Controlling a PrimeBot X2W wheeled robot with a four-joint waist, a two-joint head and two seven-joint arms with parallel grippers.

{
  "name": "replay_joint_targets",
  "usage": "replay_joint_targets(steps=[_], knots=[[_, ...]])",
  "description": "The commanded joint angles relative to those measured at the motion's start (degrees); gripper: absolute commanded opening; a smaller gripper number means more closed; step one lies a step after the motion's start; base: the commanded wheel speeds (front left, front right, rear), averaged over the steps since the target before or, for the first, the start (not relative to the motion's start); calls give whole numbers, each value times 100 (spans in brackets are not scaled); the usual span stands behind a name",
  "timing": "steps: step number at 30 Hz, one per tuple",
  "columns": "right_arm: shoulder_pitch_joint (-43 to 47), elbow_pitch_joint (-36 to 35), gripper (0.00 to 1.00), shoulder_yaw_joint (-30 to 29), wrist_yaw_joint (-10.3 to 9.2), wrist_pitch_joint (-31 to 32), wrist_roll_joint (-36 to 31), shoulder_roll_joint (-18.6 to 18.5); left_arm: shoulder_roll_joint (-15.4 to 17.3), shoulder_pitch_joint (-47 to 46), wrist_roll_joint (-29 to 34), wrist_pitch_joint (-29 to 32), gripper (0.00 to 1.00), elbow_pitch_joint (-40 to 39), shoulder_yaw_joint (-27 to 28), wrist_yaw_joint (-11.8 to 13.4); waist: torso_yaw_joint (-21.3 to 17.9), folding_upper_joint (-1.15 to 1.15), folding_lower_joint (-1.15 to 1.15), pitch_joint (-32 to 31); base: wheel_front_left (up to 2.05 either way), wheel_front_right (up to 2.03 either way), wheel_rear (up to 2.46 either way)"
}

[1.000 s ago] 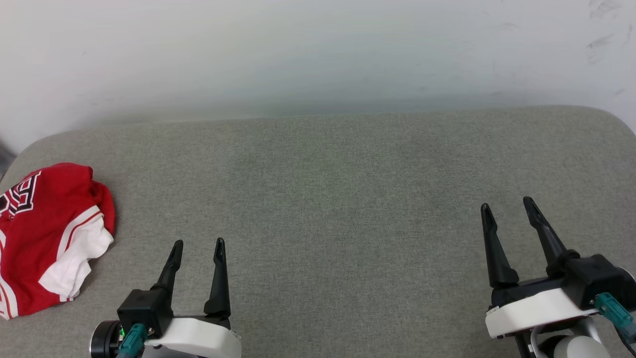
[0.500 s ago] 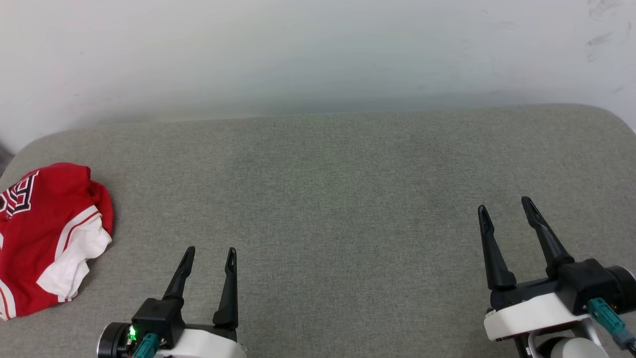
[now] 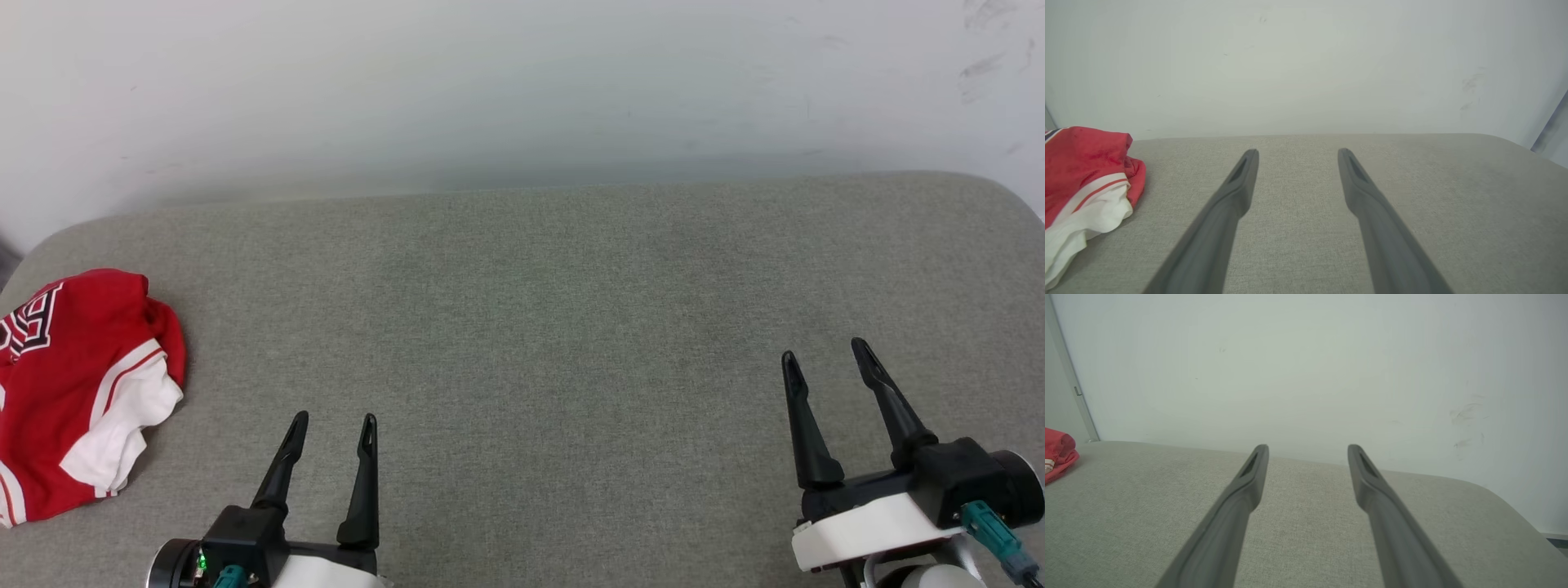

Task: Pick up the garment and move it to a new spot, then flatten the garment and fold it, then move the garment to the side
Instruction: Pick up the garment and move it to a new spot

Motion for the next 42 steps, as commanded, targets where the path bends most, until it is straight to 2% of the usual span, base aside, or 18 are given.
replay_joint_targets(steps=[1,8,18,27,38,42], knots=[[38,19,100,9,-2,-56,-4,12,-21,38,135,-45,100,1,38,-59,1,0,0,-2,0,0,0],[37,120,100,31,-2,-116,-57,13,-116,100,501,-122,100,10,176,-228,10,0,0,14,0,0,0],[90,125,100,152,-2,-109,8,13,-175,53,533,-108,100,97,281,-340,276,0,0,-5,0,0,0],[157,170,100,368,-2,-108,-1,13,-188,119,569,-108,100,164,364,-312,1038,0,0,-108,0,0,0],[268,269,100,547,-2,-108,135,13,-189,265,669,-108,100,119,516,-384,2288,0,0,-323,0,0,0],[225,272,100,608,-2,-108,183,13,-187,328,700,-108,100,90,559,-398,2533,0,0,-341,0,0,0]])
